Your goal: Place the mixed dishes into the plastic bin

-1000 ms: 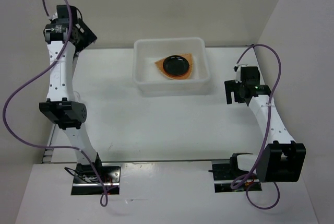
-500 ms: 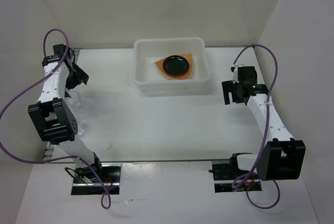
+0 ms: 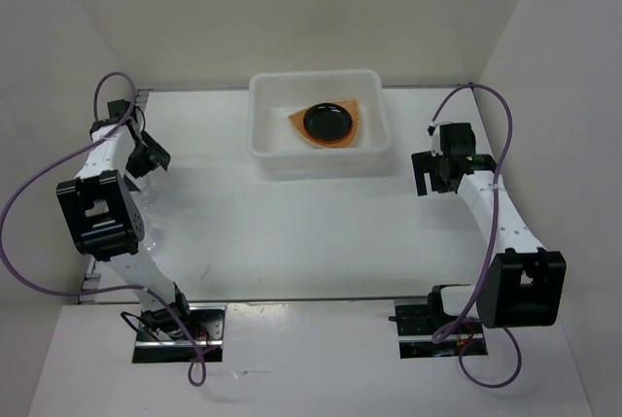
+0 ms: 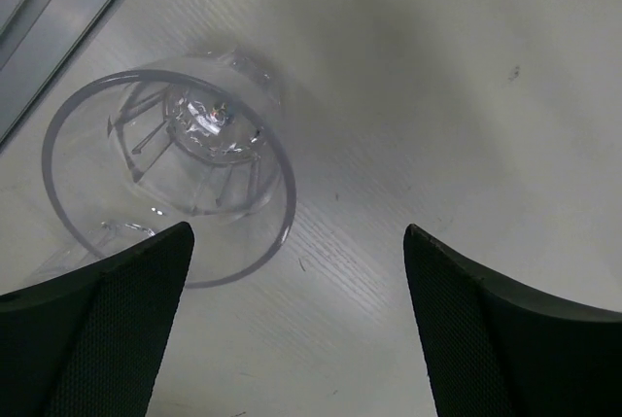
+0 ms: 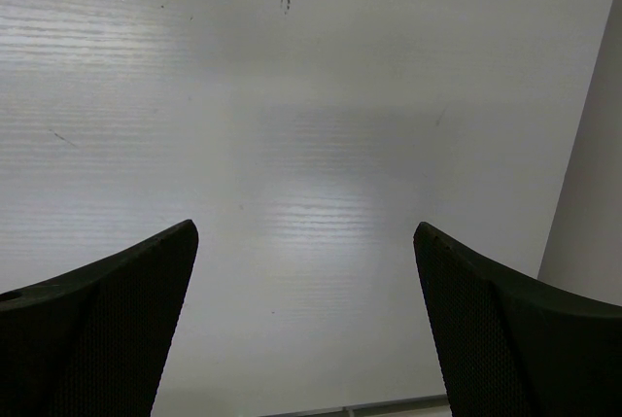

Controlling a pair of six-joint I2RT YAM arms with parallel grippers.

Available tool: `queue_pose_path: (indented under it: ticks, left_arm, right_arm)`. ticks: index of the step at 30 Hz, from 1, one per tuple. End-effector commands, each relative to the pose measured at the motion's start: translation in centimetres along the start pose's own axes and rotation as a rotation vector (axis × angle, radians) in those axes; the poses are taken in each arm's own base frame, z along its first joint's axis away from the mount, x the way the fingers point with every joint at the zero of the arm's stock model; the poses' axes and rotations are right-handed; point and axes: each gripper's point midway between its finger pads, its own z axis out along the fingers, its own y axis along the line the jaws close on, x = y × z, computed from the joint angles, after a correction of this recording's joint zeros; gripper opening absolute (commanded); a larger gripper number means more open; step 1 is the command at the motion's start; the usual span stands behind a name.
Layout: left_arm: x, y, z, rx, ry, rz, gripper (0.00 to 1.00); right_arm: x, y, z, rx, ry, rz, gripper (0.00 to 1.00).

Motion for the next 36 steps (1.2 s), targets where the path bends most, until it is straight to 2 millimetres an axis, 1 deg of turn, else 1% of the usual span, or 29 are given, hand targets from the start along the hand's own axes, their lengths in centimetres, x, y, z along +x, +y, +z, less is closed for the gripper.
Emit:
queue_pose_path:
  ticks: [1,4,6,7,8,11,12,13,16,17,18,19,20,21,22,23,24,25,26,27,28,29,30,31,32,33,34,35,36]
  left_arm:
    - [0.4,0.7,2.0,-0.006,0.03,0.022,0.94]
    - [1.4,1.0,3.4,-0.013,0.043,0.036,0.89]
    - [1.3,1.0,3.3,-0.006,0.032,0.044,0.7]
    - [1.1,1.0,3.0,-0.002,0.024,0.043,0.52]
    - [0.7,0.8,2.8,0.003,0.014,0.041,0.01]
    - [-1.8,-0.7,0.1,0.081,-0.067,0.023,0.0]
    - [-3.8,-1.7,-2.3,0.134,-0.134,0.001,0.0]
    - [-4.9,-2.7,-4.1,0.196,-0.167,-0.014,0.0]
    - [-9.7,-6.6,-12.9,0.466,-0.359,-0.079,0.0]
    - [-9.2,-9.4,-15.8,0.653,-0.322,-0.026,0.0]
    - [-10.2,-11.8,-17.1,0.786,-0.338,0.005,0.0]
    - [-9.8,-14.1,-18.9,0.915,-0.318,0.03,0.0]
    - [-8.3,-16.6,-20.1,1.065,-0.241,0.093,0.0]
    - [-7.8,-19.2,-22.9,1.158,-0.253,0.154,0.0]
    - [-7.1,-20.8,-23.9,1.197,-0.24,0.214,0.0]
    - [-6.1,-23.0,-22.0,1.199,-0.176,0.266,0.0]
    - [-4.0,-23.9,-21.3,1.171,-0.079,0.314,0.0]
    - [-3.1,-26.7,-25.7,1.242,-0.161,0.472,0.0]
    - [-1.2,-28.8,-23.4,1.213,-0.101,0.523,0.0]
    - [-0.1,-29.4,-23.0,1.165,-0.103,0.549,0.0]
    - [2.4,-31.0,-24.3,1.157,-0.126,0.607,0.0]
    - [3.8,-32.0,-22.9,1.103,-0.138,0.656,0.0]
    - [4.9,-32.2,-21.6,1.015,-0.142,0.679,0.0]
    - [7.5,-33.1,-21.4,0.999,-0.122,0.728,0.0]
    - [8.7,-33.3,-20.1,0.955,-0.105,0.754,0.0]
    - [9.7,-33.5,-19.3,0.92,-0.099,0.768,0.0]
    - [10.2,-33.7,-17.5,0.85,-0.113,0.787,0.0]
    - [12.1,-33.9,-17.2,0.818,-0.1,0.819,0.0]
    - [11.8,-33.9,-16.5,0.752,-0.147,0.828,0.0]
  right_arm:
    - [-1.0,-0.1,0.2,0.018,-0.039,0.008,0.96]
    - [-1.0,-0.1,0.2,0.018,-0.039,0.008,0.96]
    - [-1.0,-0.1,0.2,0.018,-0.039,0.008,0.96]
    - [-0.9,-0.4,0.2,0.023,-0.037,0.016,0.96]
    - [-0.9,-0.4,0.2,0.023,-0.037,0.016,0.96]
    - [-0.9,-0.7,0.2,0.028,-0.035,0.023,0.96]
    - [-0.9,-0.7,0.2,0.028,-0.035,0.023,0.96]
    - [-0.9,-0.7,0.2,0.028,-0.035,0.023,0.96]
    - [-0.7,-0.6,0.5,0.027,-0.026,0.022,0.96]
    - [-0.7,-0.6,0.5,0.027,-0.026,0.022,0.96]
    - [-0.7,-0.6,0.5,0.027,-0.026,0.022,0.96]
    - [-0.7,-0.6,0.5,0.027,-0.026,0.022,0.96]
    - [-0.7,-0.6,0.5,0.027,-0.026,0.022,0.96]
    - [-0.7,-0.6,0.5,0.027,-0.026,0.022,0.96]
    - [-0.7,-0.6,0.5,0.027,-0.026,0.022,0.96]
    - [-0.7,-0.6,0.5,0.027,-0.026,0.022,0.96]
    - [-0.9,-0.7,0.2,0.028,-0.036,0.023,0.96]
    - [-0.9,-0.7,0.2,0.028,-0.036,0.023,0.96]
    - [-1.0,-0.7,0.0,0.03,-0.045,0.025,0.96]
    - [-1.1,-0.8,-0.3,0.031,-0.054,0.026,0.96]
    - [-1.1,-0.8,-0.3,0.031,-0.054,0.026,0.96]
    - [-1.3,-0.8,-0.5,0.032,-0.065,0.028,0.96]
    - [-1.3,-0.8,-0.5,0.032,-0.065,0.028,0.96]
    - [-1.3,-0.8,-0.5,0.032,-0.065,0.028,0.96]
    - [-1.4,-0.9,-0.8,0.034,-0.075,0.03,0.96]
    - [-1.4,-0.9,-0.8,0.034,-0.075,0.03,0.96]
    - [-1.4,-0.9,-0.8,0.034,-0.075,0.03,0.96]
    - [-1.5,-1.0,-1.0,0.035,-0.084,0.031,0.96]
    - [-1.5,-1.0,-1.0,0.035,-0.084,0.031,0.96]
